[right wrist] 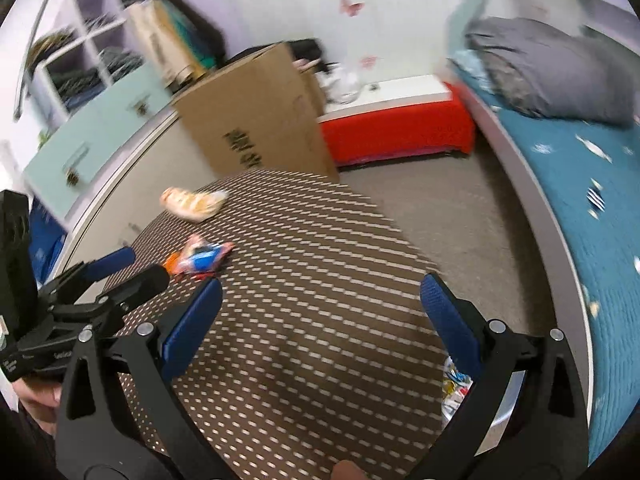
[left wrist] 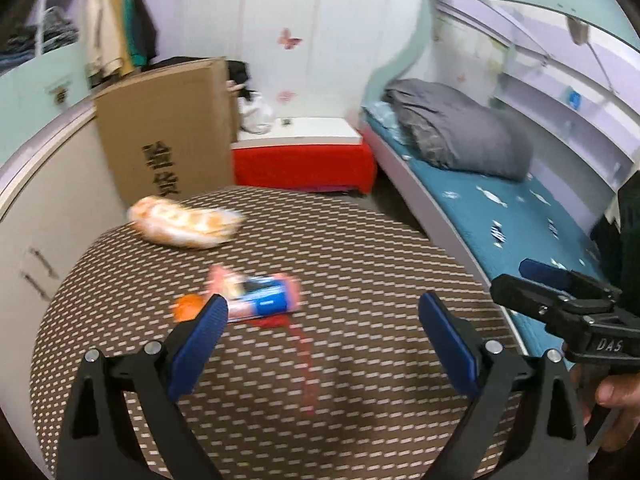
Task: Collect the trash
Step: 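Grasp the blue-and-pink snack wrapper with the right gripper, then grasp the orange bottle cap with the left gripper while the right lifts the wrapper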
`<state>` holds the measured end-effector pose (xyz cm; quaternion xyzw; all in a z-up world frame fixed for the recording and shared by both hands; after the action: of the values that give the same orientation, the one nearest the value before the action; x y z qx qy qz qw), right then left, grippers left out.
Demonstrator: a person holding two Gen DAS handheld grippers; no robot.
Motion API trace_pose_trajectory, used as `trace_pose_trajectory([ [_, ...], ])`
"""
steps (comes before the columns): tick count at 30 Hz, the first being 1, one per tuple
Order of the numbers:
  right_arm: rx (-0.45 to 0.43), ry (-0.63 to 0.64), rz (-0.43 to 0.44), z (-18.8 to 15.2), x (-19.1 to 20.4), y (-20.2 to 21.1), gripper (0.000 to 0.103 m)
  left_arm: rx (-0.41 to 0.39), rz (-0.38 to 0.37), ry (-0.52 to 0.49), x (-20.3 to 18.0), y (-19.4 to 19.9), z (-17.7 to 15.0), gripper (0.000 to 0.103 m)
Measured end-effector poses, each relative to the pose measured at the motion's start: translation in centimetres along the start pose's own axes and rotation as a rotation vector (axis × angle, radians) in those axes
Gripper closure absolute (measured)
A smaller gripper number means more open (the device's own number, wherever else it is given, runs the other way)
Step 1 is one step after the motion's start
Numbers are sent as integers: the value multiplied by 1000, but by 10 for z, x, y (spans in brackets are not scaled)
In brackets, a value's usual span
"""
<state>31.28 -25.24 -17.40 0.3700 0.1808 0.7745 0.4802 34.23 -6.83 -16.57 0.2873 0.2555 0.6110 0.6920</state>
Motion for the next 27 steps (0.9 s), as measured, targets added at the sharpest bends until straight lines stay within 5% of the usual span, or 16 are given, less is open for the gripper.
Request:
trace_pose_trajectory([
  [12,167,296,81,8,76,-95,8,58,137,139,102,-17,-31,9],
  [22,320,548,121,-7,119,-154,38,98,170,163,126,-31,-45,9],
  [27,355,553,138,-5,121,-176,53,124,164,155,125,-45,-46,9],
])
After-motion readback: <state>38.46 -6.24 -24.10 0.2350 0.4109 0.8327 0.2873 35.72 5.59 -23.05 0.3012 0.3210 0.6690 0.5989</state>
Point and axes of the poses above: each gripper's, at about its wrist camera, not at the fingertips, and y roughly against the way its jaws point, x to its left, z to its top, the point moved 6 cm from there along -y, roughly the way its jaws point, and after that the axes turned 7 degrees about z, right-handed, at the moved point
